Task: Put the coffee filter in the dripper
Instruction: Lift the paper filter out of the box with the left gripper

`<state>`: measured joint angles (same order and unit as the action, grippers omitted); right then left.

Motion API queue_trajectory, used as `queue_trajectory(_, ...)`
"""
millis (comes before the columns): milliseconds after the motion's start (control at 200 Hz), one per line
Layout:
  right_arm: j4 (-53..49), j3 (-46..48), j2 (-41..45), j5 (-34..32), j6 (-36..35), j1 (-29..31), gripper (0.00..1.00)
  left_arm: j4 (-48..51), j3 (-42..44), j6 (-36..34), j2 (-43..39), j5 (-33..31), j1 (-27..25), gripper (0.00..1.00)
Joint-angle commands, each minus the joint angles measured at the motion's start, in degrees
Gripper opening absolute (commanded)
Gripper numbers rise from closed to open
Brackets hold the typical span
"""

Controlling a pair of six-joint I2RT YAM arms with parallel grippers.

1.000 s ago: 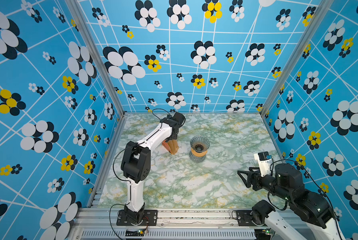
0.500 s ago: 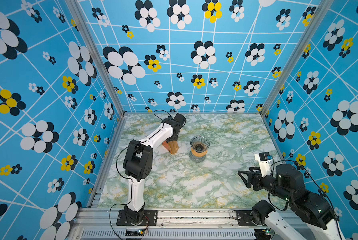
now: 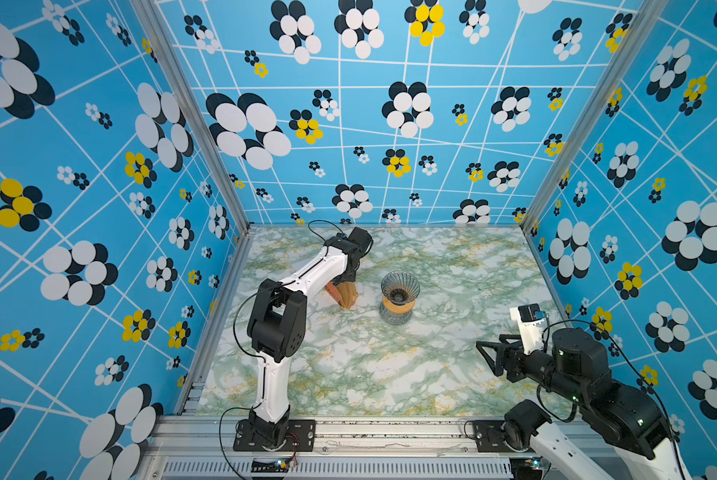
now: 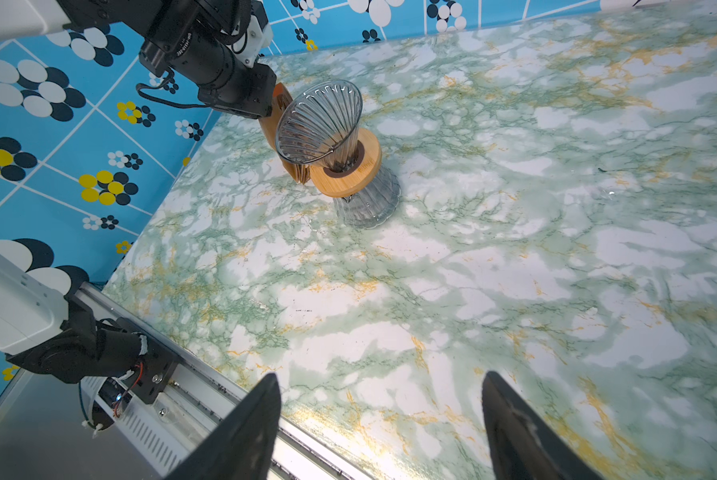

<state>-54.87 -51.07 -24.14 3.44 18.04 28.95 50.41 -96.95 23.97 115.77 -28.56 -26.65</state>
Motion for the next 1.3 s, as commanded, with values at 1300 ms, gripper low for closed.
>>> queue_trajectory(1300, 0.9, 1.0, 0.1, -0.6, 0.5, -0.2, 0.78, 19.7, -26.0, 2.6, -13.9, 26.8, 0.4, 0.01)
